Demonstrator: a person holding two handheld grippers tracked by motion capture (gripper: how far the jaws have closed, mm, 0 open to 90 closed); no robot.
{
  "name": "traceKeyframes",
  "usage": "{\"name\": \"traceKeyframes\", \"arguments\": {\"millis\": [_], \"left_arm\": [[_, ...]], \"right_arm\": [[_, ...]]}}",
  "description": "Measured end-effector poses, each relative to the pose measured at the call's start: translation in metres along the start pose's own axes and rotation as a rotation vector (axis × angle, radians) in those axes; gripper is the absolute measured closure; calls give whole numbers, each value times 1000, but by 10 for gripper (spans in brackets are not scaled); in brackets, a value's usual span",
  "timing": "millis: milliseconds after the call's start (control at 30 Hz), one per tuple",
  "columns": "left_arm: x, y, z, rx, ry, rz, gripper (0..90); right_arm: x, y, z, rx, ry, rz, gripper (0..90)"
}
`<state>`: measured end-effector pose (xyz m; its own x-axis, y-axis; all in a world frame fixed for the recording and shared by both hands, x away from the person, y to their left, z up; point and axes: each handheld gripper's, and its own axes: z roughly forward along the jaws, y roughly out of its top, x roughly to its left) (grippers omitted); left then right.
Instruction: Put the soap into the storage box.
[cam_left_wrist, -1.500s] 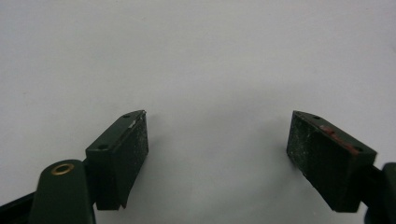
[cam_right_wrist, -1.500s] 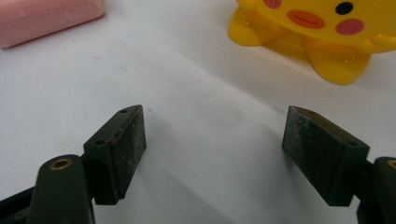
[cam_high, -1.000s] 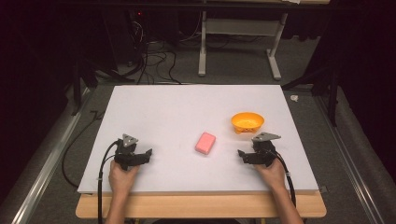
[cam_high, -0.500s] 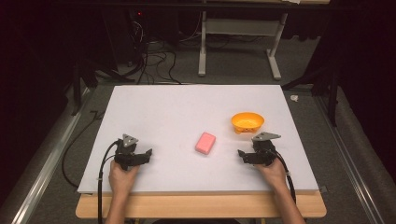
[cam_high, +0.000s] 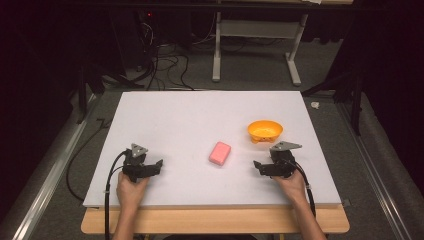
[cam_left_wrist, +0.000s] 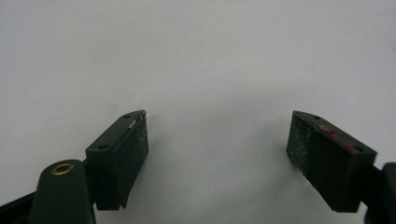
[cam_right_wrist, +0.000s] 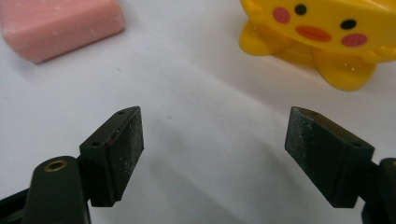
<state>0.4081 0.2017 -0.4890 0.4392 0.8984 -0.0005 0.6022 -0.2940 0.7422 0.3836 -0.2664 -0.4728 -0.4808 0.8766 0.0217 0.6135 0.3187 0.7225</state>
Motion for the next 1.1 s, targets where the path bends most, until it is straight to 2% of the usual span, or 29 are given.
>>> {"name": "traceKeyframes", "arguments": {"millis": [100, 267, 367, 967, 1100], "left_arm": [[0, 0, 0, 0, 0, 0, 211], [0, 0, 0, 0, 0, 0, 211], [0, 0, 0, 0, 0, 0, 211], [0, 0, 0, 1, -2, -2, 210], [0, 0, 0, 1, -1, -2, 210]], "right_arm": [[4, 4, -5, -31, 26, 3, 198], [6, 8, -7, -51, 35, 3, 184], [9, 12, -9, -70, 66, 8, 169], [20, 30, -11, -111, 133, -27, 149], [24, 37, -11, -125, 168, -41, 143]]}}
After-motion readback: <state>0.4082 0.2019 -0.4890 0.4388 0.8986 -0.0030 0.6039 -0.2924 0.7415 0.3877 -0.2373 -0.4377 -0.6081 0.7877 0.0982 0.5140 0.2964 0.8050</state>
